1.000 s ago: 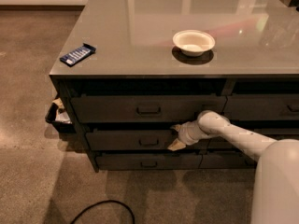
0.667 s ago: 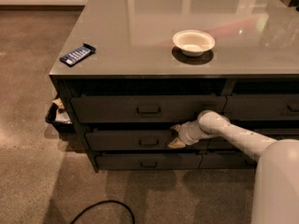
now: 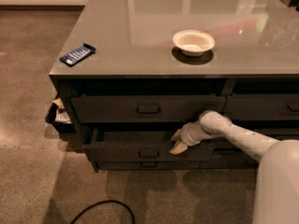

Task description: Open middle drawer

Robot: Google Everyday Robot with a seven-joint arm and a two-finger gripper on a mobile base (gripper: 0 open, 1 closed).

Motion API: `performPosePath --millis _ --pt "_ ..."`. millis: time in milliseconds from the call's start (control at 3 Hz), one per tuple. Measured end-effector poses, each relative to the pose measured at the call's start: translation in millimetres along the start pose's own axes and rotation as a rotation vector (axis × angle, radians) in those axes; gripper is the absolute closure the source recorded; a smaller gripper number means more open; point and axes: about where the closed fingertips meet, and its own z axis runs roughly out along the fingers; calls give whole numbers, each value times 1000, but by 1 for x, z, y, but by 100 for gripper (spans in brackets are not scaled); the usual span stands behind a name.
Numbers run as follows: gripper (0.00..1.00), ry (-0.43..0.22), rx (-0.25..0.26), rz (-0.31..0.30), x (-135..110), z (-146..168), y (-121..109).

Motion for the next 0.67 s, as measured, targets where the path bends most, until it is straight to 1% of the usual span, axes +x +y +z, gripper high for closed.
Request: performPosePath --millis 333,667 --pt "32 0 0 0 -1 -1 4" --pt "8 8 -14 -22 1 -10 24"
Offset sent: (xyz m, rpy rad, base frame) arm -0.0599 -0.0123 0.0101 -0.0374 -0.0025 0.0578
